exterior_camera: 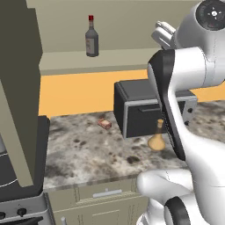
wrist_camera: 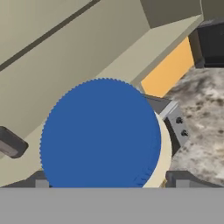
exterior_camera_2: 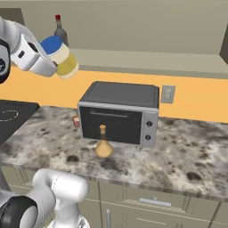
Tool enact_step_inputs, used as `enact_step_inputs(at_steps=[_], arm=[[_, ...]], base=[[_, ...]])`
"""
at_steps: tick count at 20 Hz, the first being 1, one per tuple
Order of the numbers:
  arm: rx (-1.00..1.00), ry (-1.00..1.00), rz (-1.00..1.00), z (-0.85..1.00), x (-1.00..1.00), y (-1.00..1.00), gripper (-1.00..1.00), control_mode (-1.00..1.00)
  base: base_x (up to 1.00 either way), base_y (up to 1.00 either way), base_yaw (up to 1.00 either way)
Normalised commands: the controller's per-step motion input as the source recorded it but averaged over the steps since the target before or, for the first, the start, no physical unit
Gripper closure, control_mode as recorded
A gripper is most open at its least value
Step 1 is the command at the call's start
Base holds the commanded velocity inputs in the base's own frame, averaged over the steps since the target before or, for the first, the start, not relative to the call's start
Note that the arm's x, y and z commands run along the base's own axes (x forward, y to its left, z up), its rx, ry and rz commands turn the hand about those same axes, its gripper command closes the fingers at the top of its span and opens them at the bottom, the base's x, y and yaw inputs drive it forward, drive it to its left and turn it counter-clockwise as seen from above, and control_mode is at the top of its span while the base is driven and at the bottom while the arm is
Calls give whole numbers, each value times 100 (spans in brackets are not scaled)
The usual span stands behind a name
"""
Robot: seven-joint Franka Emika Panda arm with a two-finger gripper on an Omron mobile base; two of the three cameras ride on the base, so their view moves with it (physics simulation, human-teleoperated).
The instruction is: Pick the oil and vinegar bottle and mayonnaise from the counter and place them in the cabinet.
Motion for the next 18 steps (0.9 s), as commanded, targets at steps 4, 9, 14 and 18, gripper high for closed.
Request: enact_step_inputs(at_steps=[4,9,14,18], arm=[[0,-4,0,0,30,0,100,-100],[2,-3,2,0,41,0,100,-100],[8,0,7,-4,46,0,100,-100],[8,0,8,0,42,0,100,-100]], base=[[0,0,0],[0,0,0],[0,0,0],[0,0,0]])
